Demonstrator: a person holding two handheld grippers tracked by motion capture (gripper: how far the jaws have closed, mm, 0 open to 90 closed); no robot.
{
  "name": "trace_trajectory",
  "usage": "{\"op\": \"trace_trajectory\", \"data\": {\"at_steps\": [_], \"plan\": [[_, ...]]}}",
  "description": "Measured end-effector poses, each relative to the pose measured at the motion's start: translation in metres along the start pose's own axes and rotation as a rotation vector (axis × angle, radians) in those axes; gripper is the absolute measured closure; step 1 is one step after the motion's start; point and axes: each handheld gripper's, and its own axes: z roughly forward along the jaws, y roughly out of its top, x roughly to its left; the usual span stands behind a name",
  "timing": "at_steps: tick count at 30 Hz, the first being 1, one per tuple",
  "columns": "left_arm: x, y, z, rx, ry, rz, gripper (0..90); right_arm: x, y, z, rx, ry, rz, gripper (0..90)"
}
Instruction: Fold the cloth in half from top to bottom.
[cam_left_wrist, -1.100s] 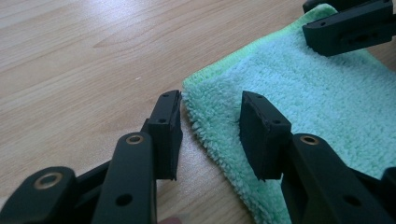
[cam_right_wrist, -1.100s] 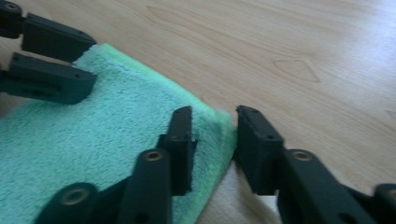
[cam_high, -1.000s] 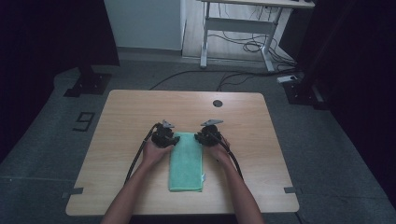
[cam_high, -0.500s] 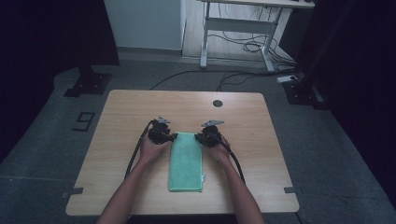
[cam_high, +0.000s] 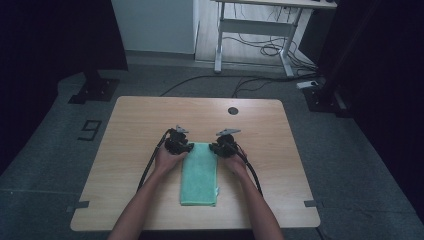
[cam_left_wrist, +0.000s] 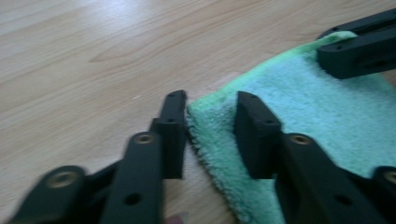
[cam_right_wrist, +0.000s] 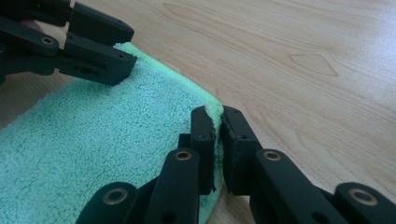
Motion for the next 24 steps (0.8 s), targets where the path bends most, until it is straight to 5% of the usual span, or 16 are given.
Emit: {"op": "trace_trajectory", "data": {"at_steps": [7,24], "plan": [[-0.002,-0.005,-0.001,-0.035,-0.032,0.007,84.1,0.000,0.000,-0.001,0.002,-0.006,0.010,83.9],[-0.010,0.011,-0.034,-0.115,-0.055,0.051,86.1,-0.001,0.012,-0.028,-0.083,0.007,0.024,84.2]]}}
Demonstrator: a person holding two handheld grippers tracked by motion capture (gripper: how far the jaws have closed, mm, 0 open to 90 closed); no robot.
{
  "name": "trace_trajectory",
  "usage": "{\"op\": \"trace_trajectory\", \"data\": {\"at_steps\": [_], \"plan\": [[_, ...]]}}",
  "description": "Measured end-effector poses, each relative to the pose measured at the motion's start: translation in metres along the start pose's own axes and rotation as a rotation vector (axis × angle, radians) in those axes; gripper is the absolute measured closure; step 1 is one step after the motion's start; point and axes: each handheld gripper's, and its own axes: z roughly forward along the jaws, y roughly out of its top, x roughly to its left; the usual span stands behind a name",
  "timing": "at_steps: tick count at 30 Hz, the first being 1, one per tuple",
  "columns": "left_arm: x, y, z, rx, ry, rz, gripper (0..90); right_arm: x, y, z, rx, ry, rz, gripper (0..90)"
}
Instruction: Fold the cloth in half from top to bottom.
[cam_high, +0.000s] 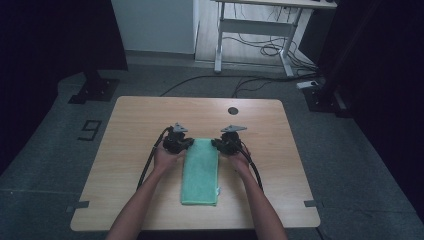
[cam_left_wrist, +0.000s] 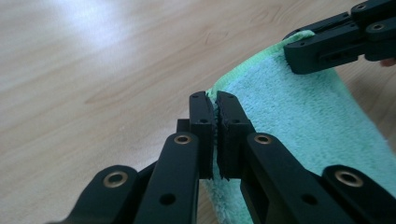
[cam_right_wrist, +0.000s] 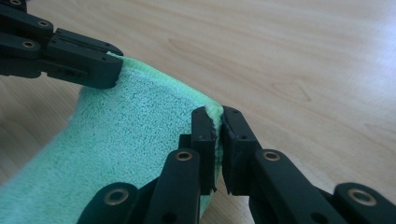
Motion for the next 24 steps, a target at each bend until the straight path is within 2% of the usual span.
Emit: {"op": "trace_trajectory", "data": {"at_steps": [1,8,14,18,21,24], "plan": [[-0.002,0.004,-0.004,-0.006,0.003,0.010,86.0,0.001,0.003,-0.006,-0.020,-0.001,-0.003,84.2],[-0.009,0.012,-0.012,-0.022,-0.001,0.017,85.9,0.002,0.009,-0.022,-0.058,-0.007,-0.015,84.2],[-0.010,0.014,-0.014,-0.030,0.002,0.022,86.0,0.003,0.011,-0.026,-0.067,-0.012,-0.026,84.2],[-0.009,0.023,-0.016,-0.032,0.009,0.032,86.0,0.002,0.016,-0.026,-0.074,-0.020,-0.030,84.2],[-0.010,0.035,-0.023,-0.057,0.015,0.040,86.0,0.001,0.030,-0.032,-0.094,-0.041,-0.026,84.1],[-0.010,0.037,-0.025,-0.068,0.014,0.044,85.9,0.002,0.034,-0.036,-0.101,-0.045,-0.039,84.1]]}}
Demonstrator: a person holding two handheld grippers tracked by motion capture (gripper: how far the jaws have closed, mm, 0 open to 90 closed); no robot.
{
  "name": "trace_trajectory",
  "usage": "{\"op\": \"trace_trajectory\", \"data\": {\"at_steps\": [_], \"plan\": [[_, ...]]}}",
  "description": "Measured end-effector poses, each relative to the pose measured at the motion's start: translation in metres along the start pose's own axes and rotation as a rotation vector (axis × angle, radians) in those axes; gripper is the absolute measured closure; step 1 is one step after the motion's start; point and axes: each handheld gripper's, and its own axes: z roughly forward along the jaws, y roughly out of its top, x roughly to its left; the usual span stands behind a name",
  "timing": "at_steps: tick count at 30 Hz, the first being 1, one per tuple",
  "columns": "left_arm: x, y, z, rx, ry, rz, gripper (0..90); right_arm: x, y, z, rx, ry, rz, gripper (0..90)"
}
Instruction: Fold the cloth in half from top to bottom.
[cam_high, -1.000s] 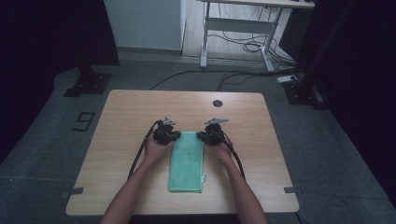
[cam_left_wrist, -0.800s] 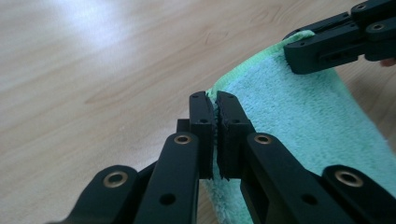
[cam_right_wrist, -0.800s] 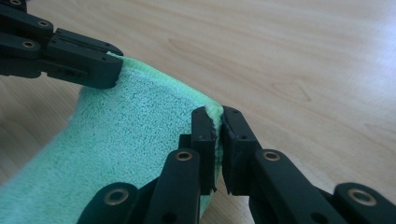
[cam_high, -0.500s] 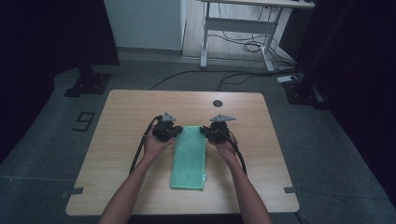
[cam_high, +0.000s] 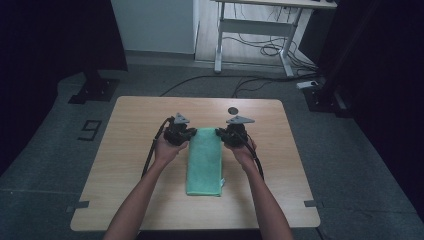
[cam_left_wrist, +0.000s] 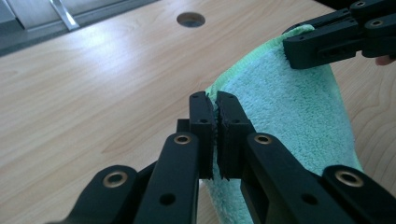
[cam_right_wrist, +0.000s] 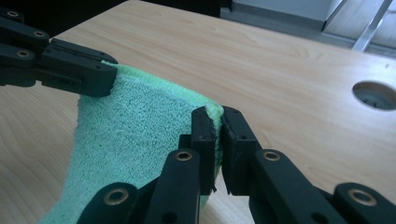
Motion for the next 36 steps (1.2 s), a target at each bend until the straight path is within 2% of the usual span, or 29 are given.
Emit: {"op": "trace_trajectory", "data": {"at_steps": [5,12,15,24,28,36], "plan": [[-0.005,-0.006,0.002,0.002,-0.006,0.008,85.9,-0.001,-0.006,-0.004,-0.001,0.002,-0.006,83.9],[-0.004,-0.007,0.004,0.007,-0.006,0.005,85.7,-0.003,-0.012,0.000,-0.006,0.012,-0.013,83.7],[-0.002,-0.009,0.007,0.012,-0.002,0.001,85.6,-0.003,-0.013,0.004,-0.005,0.005,-0.032,83.4],[0.001,-0.014,0.018,0.029,-0.009,0.002,85.7,-0.008,-0.025,0.020,0.024,-0.011,-0.018,83.3],[0.001,-0.015,0.014,0.012,-0.018,0.006,85.5,-0.008,-0.027,0.014,-0.013,0.009,-0.014,83.3],[-0.011,-0.020,-0.008,-0.037,-0.025,0.037,85.5,0.001,-0.027,-0.002,-0.049,0.041,-0.038,83.3]]}}
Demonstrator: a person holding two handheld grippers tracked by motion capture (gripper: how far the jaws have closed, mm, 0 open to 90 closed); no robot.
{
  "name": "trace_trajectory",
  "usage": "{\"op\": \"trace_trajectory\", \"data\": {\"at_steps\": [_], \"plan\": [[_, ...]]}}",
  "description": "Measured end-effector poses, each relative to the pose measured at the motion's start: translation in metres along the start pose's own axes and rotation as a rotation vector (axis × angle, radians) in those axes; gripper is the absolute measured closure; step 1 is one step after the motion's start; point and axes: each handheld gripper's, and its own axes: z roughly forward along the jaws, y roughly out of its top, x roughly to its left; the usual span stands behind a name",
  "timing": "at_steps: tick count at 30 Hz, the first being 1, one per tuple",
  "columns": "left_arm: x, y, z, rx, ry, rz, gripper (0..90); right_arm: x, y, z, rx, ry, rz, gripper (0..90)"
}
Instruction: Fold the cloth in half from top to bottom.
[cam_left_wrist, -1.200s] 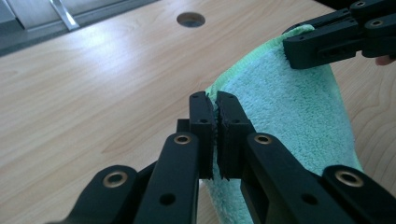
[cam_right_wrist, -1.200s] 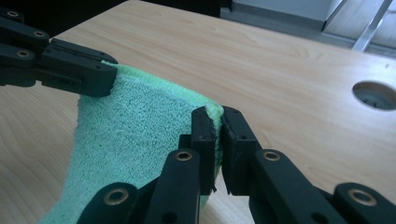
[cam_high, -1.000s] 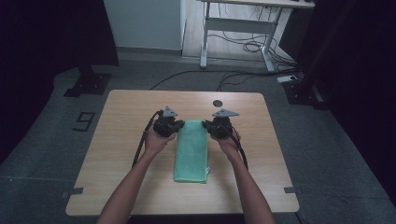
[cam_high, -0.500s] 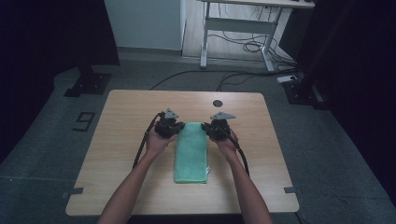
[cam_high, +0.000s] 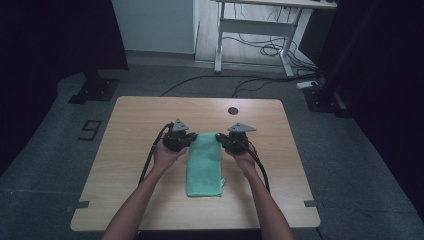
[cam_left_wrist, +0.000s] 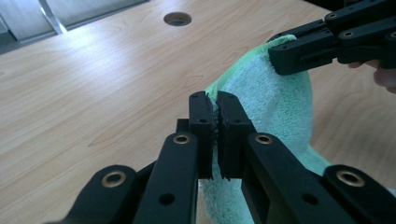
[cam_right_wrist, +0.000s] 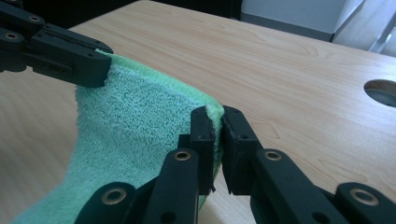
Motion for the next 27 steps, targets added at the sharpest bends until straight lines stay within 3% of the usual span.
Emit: {"op": "trace_trajectory", "data": {"at_steps": [5,27], "plan": [[-0.005,-0.004,-0.009,-0.014,-0.006,0.018,85.5,0.010,-0.003,-0.011,-0.015,0.020,-0.029,83.3],[-0.018,-0.019,-0.022,-0.008,-0.023,0.051,85.2,0.018,-0.013,-0.021,-0.016,0.061,-0.056,83.0]]}}
